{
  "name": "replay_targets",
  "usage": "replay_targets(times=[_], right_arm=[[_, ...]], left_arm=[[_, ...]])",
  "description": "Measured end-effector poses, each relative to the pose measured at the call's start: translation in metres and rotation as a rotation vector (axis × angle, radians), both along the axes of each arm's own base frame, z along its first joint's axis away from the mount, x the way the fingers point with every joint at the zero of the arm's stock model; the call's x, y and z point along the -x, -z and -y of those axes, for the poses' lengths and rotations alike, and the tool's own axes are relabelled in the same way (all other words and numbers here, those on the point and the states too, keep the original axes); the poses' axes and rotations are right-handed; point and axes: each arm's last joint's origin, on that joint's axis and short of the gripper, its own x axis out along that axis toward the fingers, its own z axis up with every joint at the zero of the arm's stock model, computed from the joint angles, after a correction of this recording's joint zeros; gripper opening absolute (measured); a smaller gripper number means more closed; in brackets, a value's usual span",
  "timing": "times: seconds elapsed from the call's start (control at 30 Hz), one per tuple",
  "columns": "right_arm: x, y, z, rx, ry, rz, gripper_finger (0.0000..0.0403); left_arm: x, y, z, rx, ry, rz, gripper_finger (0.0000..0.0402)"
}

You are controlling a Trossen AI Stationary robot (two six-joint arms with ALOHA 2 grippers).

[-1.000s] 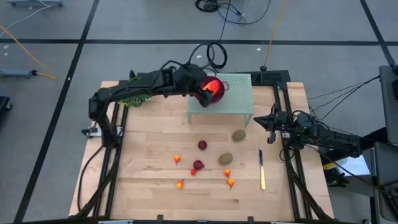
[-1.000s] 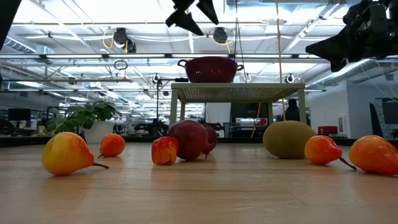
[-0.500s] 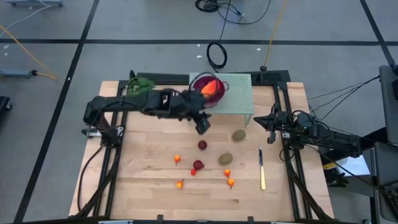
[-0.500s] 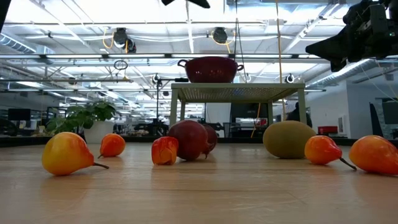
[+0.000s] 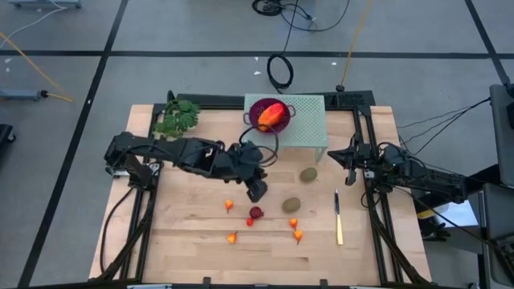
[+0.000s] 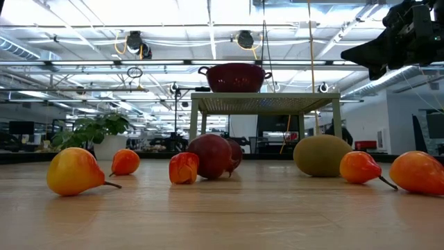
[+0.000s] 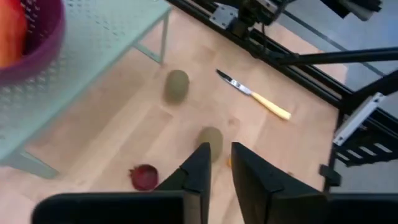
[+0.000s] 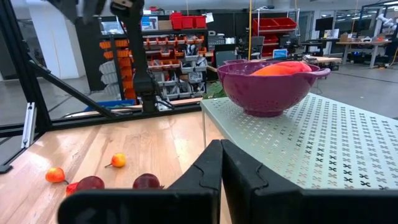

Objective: Pick & Place Fruit
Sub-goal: Put the bottom kiwi into the strainer bowl

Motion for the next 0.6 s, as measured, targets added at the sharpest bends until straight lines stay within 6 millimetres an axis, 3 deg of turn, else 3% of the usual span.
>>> replay_targets(times=[0.27, 0.6], right_arm=[[0.000, 0.000, 0.000, 0.000, 0.000, 0.000, 0.0000], [0.000, 0.000, 0.000, 0.000, 0.000, 0.001, 0.0000]], left_arm=[[0.004, 0.000, 0.018, 0.001, -0.025, 0.017, 0.0004], [0.005, 0.000, 0.020, -0.001, -0.027, 0.019, 0.0019]])
